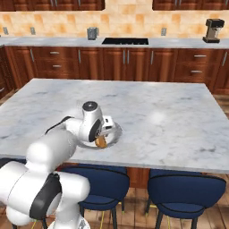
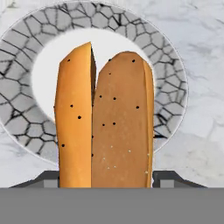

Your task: Move the hot dog bun to the plate on the dining table and place the condiment next to that plate. Then navigate to the fridge and take the sausage and place it on the plate as well.

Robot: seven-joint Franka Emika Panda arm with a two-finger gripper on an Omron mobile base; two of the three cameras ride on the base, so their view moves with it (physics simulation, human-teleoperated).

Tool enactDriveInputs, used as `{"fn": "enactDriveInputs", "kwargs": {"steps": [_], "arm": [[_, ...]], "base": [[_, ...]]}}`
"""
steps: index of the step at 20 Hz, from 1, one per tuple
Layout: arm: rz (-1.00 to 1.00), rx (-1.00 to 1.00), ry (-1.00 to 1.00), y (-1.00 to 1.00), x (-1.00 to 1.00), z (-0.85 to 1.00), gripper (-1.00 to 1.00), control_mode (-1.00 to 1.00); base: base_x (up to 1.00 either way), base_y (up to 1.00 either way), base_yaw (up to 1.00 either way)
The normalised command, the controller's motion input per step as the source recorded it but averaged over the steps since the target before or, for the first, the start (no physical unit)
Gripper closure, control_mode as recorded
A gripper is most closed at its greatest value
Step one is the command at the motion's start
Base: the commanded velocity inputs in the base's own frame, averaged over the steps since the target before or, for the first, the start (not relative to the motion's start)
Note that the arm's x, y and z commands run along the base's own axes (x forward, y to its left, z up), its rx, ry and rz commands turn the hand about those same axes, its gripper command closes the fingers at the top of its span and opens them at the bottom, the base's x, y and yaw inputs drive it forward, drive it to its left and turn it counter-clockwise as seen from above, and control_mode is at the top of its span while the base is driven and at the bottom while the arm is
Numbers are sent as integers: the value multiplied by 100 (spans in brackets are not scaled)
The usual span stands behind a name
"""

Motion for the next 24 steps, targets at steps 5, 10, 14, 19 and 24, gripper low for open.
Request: {"fn": "enactDriveInputs", "kwargs": {"steps": [5,10,14,19,24], "arm": [[2,3,-3,3,99,-20,100,-100],[0,0,3,0,77,-21,100,-100],[0,-1,2,1,20,-46,100,-100],[0,0,0,1,23,-13,-100,-100],[0,-2,0,4,43,7,-100,-100]], "base": [[0,0,0],[0,0,0],[0,0,0],[0,0,0],[0,0,0]]}}
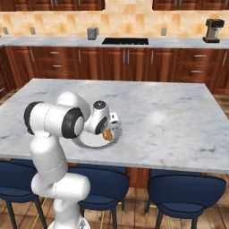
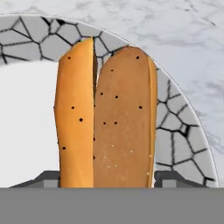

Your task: Move the hot dog bun to the plate on the dining table and place the condiment next to that plate. Then navigate to the fridge and take the sausage and place it on the plate as well.

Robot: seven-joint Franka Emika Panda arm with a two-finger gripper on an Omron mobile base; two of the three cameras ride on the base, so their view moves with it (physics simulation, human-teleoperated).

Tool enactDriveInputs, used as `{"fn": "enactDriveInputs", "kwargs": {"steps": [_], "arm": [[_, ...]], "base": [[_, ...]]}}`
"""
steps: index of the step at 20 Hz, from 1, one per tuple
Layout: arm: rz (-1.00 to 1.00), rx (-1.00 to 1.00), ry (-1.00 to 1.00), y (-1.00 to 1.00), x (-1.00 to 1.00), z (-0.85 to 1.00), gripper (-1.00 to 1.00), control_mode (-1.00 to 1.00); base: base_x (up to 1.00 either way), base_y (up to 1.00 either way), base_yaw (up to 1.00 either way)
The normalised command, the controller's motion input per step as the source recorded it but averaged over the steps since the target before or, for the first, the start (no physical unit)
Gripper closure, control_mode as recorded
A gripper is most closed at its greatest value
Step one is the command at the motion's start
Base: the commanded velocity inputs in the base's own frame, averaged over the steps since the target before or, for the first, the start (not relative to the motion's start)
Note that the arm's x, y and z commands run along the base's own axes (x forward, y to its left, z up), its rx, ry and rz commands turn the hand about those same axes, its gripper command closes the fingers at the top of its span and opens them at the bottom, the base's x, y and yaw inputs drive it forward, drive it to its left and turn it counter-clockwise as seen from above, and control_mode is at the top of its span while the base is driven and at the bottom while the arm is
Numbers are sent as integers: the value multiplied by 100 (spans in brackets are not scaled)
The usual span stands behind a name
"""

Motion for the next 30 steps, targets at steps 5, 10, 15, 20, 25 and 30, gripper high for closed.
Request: {"fn": "enactDriveInputs", "kwargs": {"steps": [5,10,15,20,25,30], "arm": [[0,-7,5,3,10,46,-100,-100],[0,-1,6,0,-53,91,-100,-100],[-1,10,18,5,-94,100,-100,-100],[-5,5,19,21,-90,100,-100,-100],[-3,0,10,19,-99,49,-100,-100],[0,0,0,10,-40,6,-100,100]], "base": [[0,0,0],[0,0,0],[0,0,0],[0,0,0],[0,0,0],[-60,33,0]]}}
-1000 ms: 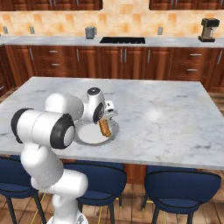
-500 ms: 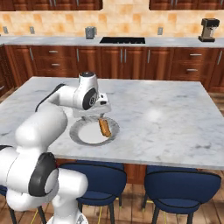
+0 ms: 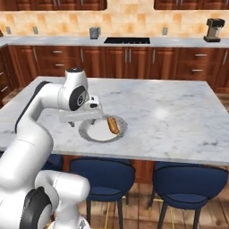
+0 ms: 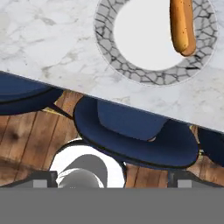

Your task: Move the hot dog bun to the plate on the dining table and place the condiment next to that plate. Then navigate to the fridge and take the sausage and place it on the plate as well.

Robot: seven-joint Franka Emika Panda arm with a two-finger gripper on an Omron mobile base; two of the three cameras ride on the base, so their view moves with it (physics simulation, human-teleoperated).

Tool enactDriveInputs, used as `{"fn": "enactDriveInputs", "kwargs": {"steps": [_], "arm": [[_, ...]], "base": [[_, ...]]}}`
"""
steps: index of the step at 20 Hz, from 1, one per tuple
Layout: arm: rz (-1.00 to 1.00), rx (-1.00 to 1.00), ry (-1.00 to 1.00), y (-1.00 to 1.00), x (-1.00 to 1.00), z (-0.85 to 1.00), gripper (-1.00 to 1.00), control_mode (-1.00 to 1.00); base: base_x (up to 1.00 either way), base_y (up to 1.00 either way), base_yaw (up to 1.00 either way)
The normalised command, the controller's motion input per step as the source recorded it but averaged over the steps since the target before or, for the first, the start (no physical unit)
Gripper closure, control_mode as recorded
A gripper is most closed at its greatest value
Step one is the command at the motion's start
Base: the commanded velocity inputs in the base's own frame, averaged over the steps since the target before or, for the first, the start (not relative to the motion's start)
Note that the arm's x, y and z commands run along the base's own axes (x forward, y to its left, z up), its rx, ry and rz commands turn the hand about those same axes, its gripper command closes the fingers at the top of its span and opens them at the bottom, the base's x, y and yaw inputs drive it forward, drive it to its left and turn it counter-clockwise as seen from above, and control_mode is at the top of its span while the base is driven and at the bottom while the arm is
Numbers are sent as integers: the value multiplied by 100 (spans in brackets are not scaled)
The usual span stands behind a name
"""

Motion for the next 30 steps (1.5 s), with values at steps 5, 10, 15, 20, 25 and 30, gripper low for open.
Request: {"fn": "enactDriveInputs", "kwargs": {"steps": [5,10,15,20,25,30], "arm": [[0,0,0,0,0,0,-100,100],[0,0,0,0,0,0,-100,100],[0,0,0,0,0,0,-100,100],[0,0,0,0,0,0,-100,100],[0,0,0,0,0,0,-100,100],[0,0,0,0,0,0,-100,100]], "base": [[-99,100,0],[-65,100,0],[-22,100,-6],[0,100,-9],[2,100,-7],[40,100,-4]]}}
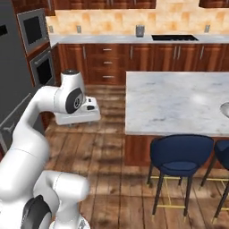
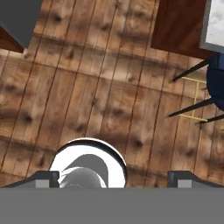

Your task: Move the hot dog bun to the plate on the dining table and place the condiment next to that plate. Then navigate to the fridge and take the sausage and place it on the plate as well.

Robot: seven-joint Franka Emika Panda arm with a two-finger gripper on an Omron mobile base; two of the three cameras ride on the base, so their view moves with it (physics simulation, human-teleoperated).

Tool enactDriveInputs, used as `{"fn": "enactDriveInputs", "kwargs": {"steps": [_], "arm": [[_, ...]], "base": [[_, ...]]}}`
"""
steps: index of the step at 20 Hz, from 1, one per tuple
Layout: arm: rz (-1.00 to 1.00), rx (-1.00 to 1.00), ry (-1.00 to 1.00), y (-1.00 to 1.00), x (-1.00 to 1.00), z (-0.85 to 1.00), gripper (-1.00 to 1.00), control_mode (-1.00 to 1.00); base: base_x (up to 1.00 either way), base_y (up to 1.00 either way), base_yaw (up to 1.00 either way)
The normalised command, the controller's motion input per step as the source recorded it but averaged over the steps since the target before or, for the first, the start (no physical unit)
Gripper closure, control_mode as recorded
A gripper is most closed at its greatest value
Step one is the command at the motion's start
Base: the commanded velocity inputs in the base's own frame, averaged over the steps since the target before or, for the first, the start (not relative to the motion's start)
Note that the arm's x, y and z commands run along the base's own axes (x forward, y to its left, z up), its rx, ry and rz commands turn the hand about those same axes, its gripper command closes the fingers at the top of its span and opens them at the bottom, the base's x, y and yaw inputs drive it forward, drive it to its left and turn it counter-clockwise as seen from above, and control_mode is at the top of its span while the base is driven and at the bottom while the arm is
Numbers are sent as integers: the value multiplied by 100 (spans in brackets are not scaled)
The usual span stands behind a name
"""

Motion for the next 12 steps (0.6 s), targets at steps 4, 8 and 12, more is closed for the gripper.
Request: {"fn": "enactDriveInputs", "kwargs": {"steps": [4,8,12], "arm": [[0,0,0,0,0,0,-100,100],[0,0,0,0,0,0,-100,100],[0,0,0,0,0,0,-100,100]], "base": [[95,100,-6],[100,100,-6],[100,39,0]]}}
